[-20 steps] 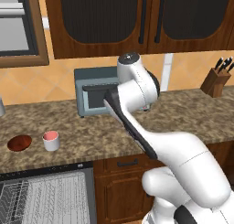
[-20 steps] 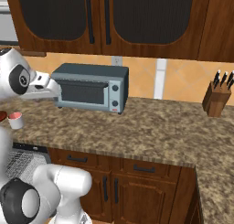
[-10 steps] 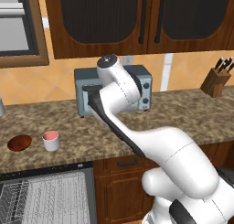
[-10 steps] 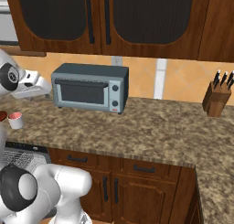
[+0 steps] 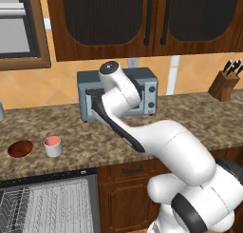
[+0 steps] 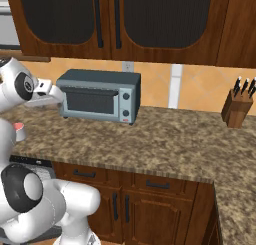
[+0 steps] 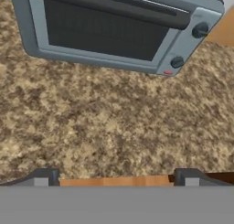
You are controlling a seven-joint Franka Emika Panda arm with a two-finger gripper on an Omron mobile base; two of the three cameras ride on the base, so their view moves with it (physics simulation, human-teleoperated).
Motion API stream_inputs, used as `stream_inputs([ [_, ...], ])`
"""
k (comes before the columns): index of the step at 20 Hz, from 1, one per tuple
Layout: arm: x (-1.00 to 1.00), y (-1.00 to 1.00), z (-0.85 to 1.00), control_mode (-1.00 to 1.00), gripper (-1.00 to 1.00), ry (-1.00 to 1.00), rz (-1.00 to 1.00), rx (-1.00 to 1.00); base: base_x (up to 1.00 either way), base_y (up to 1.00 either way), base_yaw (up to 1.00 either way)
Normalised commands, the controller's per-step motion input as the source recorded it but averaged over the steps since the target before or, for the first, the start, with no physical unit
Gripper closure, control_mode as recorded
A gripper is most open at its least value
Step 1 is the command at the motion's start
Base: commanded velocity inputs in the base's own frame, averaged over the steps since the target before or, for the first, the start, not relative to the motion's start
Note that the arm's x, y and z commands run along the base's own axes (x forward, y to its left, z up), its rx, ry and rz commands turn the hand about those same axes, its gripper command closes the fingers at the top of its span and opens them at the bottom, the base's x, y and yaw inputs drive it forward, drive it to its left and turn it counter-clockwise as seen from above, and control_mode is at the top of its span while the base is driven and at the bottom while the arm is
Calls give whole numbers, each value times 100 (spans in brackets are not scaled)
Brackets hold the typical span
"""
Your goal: Pick up the cup and bowl from the counter, place them in the dishwasher, and close the dishwasher door.
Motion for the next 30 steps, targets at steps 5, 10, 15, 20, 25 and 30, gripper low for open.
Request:
stream_inputs([
  [5,12,-2,-22,-100,-100,4,-1,1,0,0,0],
  [10,-21,13,-29,-100,-100,3,-3,0,0,0,0],
  [15,-10,36,-11,-100,-100,30,15,0,0,0,0],
  [20,0,93,0,-100,-100,52,19,-11,0,0,0],
  [25,9,83,-38,-100,-100,34,14,-7,0,0,0],
  [30,0,19,-63,-100,-100,1,1,0,0,0,0],
])
